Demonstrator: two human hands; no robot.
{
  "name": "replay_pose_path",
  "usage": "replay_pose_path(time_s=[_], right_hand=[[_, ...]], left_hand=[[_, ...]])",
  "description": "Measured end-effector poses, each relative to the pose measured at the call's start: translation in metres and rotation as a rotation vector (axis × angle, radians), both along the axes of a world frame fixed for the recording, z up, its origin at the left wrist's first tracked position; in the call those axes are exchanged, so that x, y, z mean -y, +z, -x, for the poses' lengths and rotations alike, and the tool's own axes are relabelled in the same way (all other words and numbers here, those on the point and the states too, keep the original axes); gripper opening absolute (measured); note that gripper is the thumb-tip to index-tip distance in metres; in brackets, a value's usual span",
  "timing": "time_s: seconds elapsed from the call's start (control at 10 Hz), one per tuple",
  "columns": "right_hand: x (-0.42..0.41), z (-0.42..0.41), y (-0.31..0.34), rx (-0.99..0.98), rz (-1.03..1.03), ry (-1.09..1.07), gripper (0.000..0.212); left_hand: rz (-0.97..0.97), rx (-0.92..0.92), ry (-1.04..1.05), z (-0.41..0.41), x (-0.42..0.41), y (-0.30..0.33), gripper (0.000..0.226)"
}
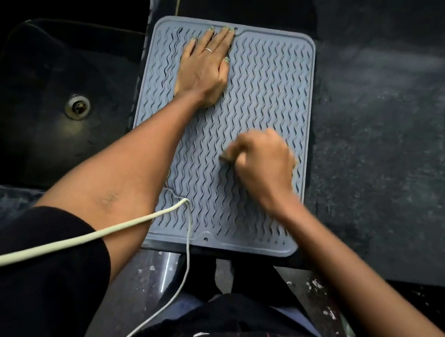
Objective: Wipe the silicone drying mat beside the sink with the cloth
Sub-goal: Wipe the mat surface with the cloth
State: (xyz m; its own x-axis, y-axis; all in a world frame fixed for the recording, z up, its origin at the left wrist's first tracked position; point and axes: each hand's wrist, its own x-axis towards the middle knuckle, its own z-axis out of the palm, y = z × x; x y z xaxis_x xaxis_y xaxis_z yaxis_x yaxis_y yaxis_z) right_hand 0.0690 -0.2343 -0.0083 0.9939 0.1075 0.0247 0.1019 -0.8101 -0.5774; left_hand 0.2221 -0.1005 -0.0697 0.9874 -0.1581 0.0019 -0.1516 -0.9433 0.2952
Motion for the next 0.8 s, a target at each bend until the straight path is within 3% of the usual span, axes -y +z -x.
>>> replay_pose_path(time_s=[0.1, 0.2, 0.3, 0.4, 0.6, 0.7, 0.8], right_hand=[[0.001, -0.062, 0.006, 0.051, -0.193, -0.167, 0.031], [-0.005, -0.120, -0.007, 0.094, -0.008, -0.162, 0.042], [-0.009, -0.140, -0.033, -0.002, 0.318, -0.080, 0.050], [-0.008, -0.129, -0.040, 0.118, 0.385, -0.086, 0.045], [0.002, 0.007, -0.030, 0.287, 0.183, -0.003, 0.030], [0.006, 0.055, -0.020, 0.192, 0.161, 0.047, 0.027], [0.009, 0.038, -0.001, -0.050, -0.052, -0.029, 0.031]], left_hand=[[-0.014, -0.021, 0.001, 0.001, -0.003, 0.001, 0.056], [-0.038, -0.036, 0.009, 0.008, -0.001, 0.002, 0.056], [-0.057, -0.034, 0.050, 0.025, 0.003, -0.004, 0.057], [-0.061, -0.026, 0.055, 0.029, 0.003, -0.006, 0.056], [-0.063, -0.027, 0.059, 0.028, 0.003, -0.002, 0.056], [-0.064, -0.040, 0.054, 0.032, 0.004, 0.001, 0.057], [-0.060, -0.047, 0.048, 0.039, 0.005, 0.005, 0.057]])
